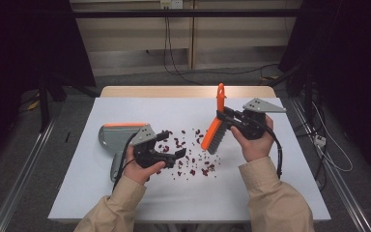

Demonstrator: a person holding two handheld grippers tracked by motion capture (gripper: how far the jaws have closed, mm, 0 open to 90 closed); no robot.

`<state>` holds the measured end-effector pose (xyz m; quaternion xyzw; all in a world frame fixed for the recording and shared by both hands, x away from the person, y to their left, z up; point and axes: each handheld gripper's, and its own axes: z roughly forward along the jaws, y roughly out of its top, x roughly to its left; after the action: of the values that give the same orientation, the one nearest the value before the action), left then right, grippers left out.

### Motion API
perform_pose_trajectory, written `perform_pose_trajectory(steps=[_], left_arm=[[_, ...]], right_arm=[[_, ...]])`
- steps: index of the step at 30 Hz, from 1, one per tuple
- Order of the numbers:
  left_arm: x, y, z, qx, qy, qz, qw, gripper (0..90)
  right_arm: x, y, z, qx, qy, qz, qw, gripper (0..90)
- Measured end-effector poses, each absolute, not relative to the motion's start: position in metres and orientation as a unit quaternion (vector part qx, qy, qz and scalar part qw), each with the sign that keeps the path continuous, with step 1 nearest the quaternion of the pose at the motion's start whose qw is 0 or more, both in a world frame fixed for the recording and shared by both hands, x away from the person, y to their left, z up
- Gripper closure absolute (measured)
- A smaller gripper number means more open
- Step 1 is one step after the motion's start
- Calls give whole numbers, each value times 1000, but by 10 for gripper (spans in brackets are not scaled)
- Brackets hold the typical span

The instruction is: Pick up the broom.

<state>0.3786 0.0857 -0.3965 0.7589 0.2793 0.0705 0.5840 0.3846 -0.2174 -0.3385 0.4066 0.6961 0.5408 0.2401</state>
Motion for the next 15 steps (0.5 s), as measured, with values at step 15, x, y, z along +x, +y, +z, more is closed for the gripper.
perform_pose_trajectory(steps=[15], left_arm=[[392,58,-406,782,286,57,551,456]], right_arm=[[393,-176,-340,375,717,543,225,716]])
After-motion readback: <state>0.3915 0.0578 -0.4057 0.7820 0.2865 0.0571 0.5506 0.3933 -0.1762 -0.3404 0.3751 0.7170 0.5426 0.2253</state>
